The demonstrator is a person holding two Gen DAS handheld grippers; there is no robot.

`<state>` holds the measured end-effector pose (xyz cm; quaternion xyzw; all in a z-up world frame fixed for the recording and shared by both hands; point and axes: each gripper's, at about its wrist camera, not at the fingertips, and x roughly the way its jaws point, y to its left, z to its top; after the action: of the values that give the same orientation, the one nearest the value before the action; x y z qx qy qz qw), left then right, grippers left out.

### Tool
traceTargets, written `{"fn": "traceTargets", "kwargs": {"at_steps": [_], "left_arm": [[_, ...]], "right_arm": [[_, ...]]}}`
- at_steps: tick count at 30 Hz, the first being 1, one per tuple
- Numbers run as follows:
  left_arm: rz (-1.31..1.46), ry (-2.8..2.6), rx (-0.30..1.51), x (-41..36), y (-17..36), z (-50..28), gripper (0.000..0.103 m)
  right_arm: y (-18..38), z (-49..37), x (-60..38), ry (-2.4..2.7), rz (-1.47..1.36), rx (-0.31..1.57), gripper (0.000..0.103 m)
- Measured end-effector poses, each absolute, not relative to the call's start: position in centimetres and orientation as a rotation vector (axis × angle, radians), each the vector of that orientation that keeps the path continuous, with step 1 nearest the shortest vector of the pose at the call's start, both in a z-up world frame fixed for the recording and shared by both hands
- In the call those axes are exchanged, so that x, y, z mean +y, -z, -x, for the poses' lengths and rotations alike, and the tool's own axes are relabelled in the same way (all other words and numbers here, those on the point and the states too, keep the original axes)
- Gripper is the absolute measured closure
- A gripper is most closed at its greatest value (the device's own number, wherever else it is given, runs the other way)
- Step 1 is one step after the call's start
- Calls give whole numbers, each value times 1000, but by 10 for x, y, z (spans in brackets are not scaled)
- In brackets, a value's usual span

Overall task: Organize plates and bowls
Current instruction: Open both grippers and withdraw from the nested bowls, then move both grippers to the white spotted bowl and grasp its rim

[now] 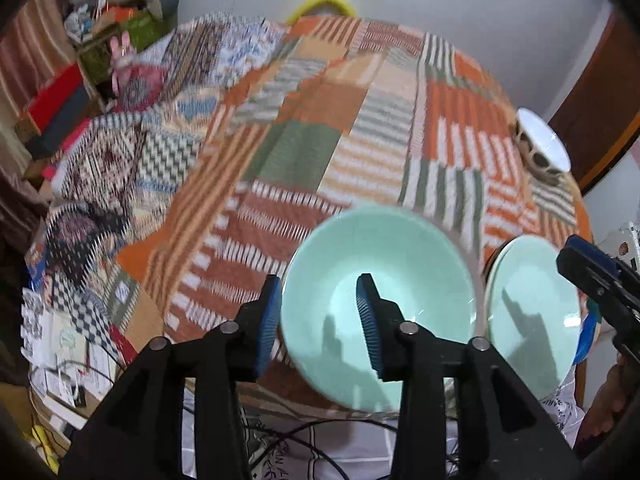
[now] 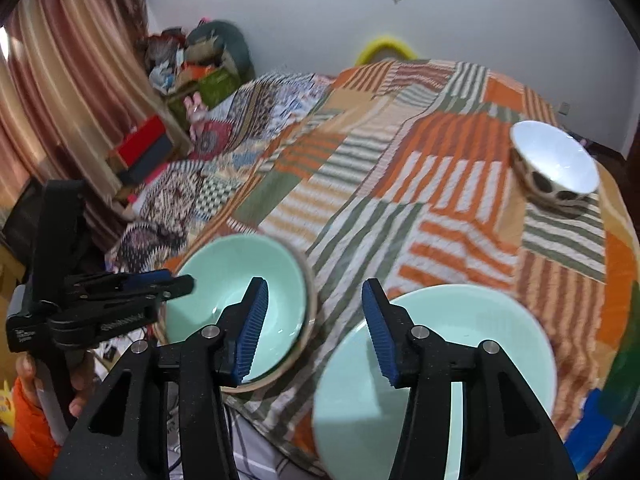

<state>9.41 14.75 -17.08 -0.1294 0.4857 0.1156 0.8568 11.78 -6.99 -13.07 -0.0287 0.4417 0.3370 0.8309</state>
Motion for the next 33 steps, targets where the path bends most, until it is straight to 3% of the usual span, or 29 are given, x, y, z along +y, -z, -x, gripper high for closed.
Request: {"fn": "traceTargets", "kwargs": {"at_steps": [7, 15, 18, 33], "left_arm": [[181, -194, 902, 118, 124, -111, 52], [150, -100, 833, 74, 94, -157, 52], [137, -58, 818, 53, 88, -176, 50], [107, 71, 899, -18, 125, -270, 49]], "right_arm": [[120, -133, -111, -632, -1, 902, 58], [103, -157, -175, -500, -48, 834, 57], [97, -168, -195, -449, -62, 801, 46], [112, -259, -254, -293, -153, 799, 45]]}}
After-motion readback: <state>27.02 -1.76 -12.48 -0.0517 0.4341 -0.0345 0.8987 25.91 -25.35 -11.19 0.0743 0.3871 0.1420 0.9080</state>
